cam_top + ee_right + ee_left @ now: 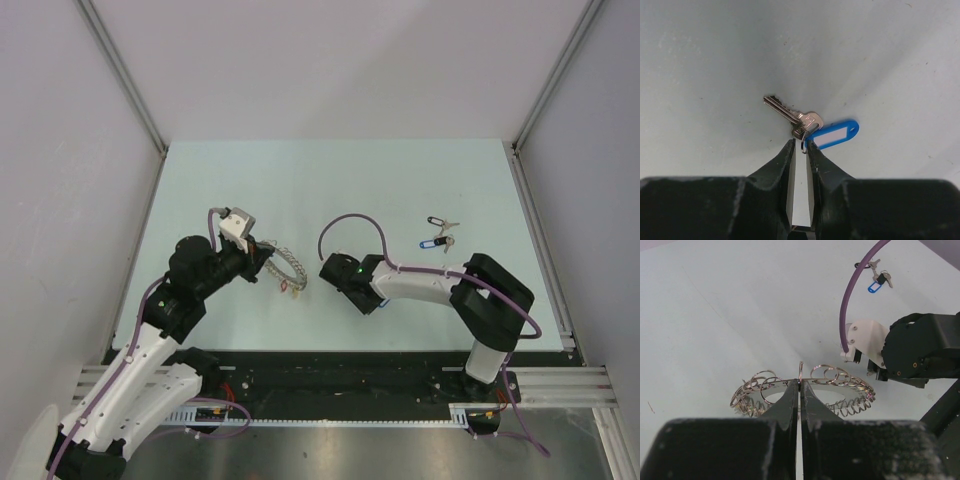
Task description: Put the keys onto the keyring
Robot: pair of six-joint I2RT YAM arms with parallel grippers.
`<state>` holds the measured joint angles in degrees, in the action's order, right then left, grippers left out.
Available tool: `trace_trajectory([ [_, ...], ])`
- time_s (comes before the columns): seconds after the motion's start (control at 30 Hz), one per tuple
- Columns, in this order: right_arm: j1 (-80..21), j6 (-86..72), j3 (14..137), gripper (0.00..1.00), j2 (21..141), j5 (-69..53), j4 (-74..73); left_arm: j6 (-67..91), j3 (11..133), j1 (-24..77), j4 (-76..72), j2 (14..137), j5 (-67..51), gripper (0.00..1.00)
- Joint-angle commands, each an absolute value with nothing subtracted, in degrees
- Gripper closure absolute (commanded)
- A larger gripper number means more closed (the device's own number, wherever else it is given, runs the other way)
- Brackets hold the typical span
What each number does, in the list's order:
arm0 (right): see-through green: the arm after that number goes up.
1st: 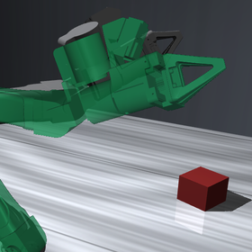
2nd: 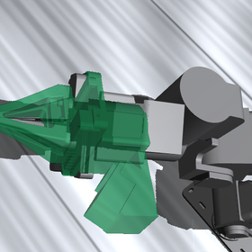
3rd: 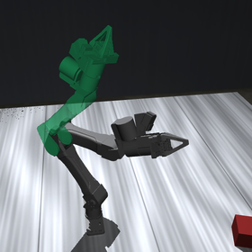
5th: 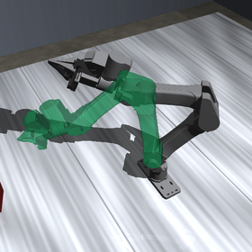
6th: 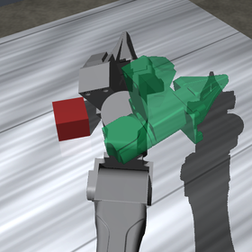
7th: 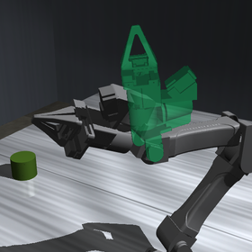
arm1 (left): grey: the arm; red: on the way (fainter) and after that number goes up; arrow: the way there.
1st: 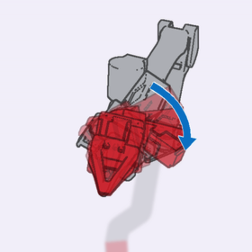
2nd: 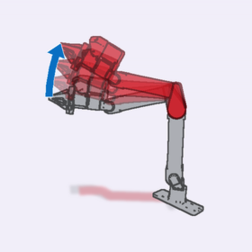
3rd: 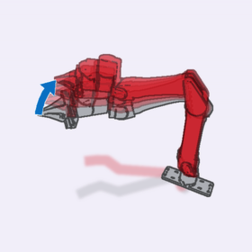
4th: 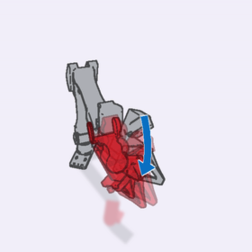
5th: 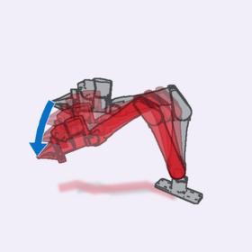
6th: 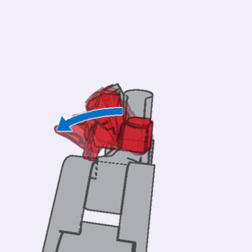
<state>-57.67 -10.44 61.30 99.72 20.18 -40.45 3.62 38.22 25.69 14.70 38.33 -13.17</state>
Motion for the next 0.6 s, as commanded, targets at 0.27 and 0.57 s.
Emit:
trace_trajectory([
  [0.27, -58.89, -9.84, 63.81, 0.93, 102.22, 25.04, -42.27, 4.31, 39.29, 25.22, 11.69, 37.00, -13.01, 1.00],
  [0.57, -58.71, -7.39, 64.69, 1.00, 95.91, 27.25, -43.33, 3.87, 39.29, 25.22, 11.51, 37.09, -13.53, 1.00],
])
